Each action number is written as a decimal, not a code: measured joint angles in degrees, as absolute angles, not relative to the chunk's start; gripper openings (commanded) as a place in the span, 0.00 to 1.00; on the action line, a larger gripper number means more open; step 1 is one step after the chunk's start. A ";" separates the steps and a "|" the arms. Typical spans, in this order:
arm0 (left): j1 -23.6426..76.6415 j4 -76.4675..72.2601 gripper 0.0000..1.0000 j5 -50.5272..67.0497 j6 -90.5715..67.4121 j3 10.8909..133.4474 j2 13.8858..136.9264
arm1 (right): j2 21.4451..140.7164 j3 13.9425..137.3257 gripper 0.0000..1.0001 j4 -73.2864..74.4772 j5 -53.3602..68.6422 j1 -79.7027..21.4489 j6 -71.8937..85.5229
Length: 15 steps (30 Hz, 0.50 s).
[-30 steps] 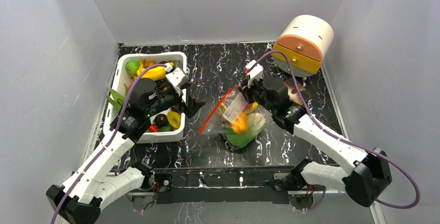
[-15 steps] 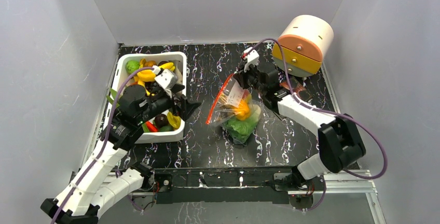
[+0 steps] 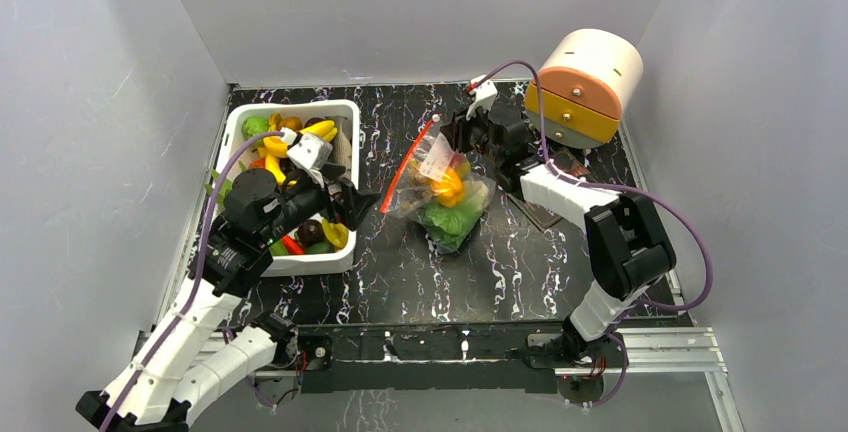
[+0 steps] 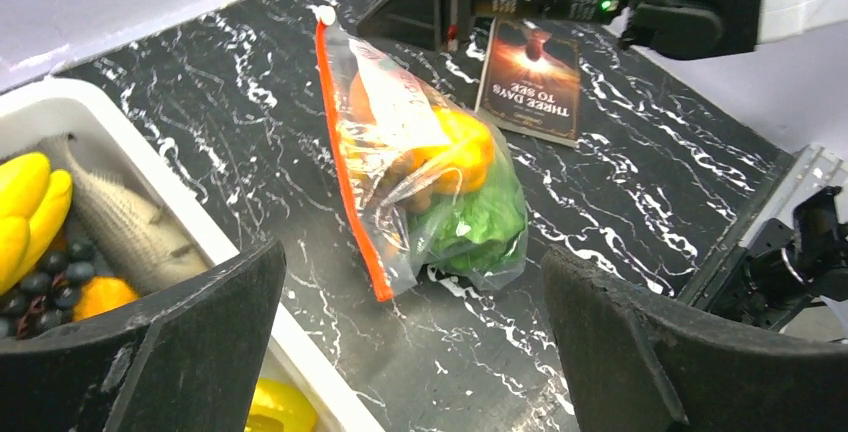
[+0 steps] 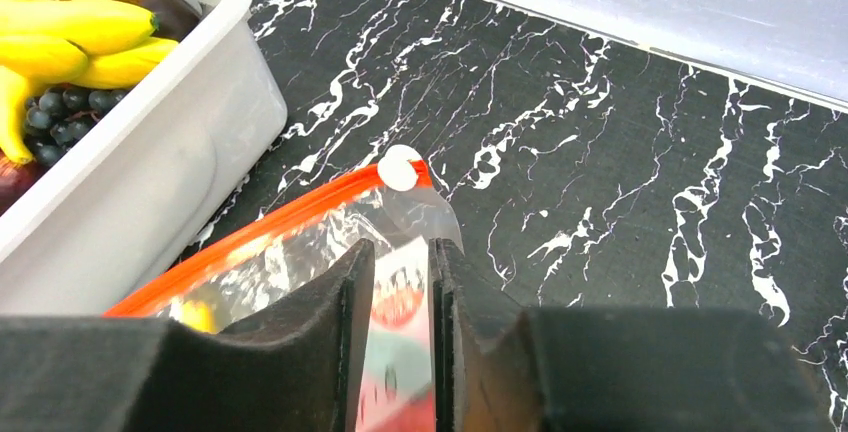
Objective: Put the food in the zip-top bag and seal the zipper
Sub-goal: Place the zipper food storage bag at the center of the board.
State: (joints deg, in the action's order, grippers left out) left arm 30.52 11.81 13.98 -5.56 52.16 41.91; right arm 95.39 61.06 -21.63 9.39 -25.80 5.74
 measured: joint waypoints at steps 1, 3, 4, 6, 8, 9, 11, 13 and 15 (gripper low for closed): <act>30.52 12.08 0.98 13.50 -5.63 52.18 42.24 | 95.39 61.06 0.33 -21.65 9.39 -25.74 6.02; 30.52 12.73 0.98 12.19 -6.09 52.18 42.35 | 95.26 61.10 0.44 -21.67 9.41 -25.71 6.31; 30.52 12.80 0.98 11.22 -6.68 52.18 42.30 | 95.07 61.10 0.48 -21.37 9.45 -25.71 6.35; 30.52 13.06 0.99 8.47 -8.36 52.31 42.30 | 94.04 61.06 0.55 -20.27 10.13 -25.71 6.50; 30.52 13.67 0.98 6.09 -9.87 52.93 42.96 | 92.12 60.80 0.66 -19.53 10.70 -25.71 6.70; 30.52 14.24 0.98 4.05 -11.00 53.76 44.12 | 89.58 59.75 0.74 -19.00 11.27 -25.71 6.70; 30.52 15.46 0.98 0.71 -12.58 55.27 46.22 | 83.99 57.80 0.98 -17.17 12.62 -25.74 6.94; 30.52 16.01 0.98 -0.97 -13.52 55.86 47.46 | 76.99 55.35 0.98 -14.37 14.15 -25.74 7.57; 30.52 16.34 0.98 -1.15 -13.93 55.86 47.42 | 70.30 54.19 0.98 -9.21 14.44 -25.74 8.71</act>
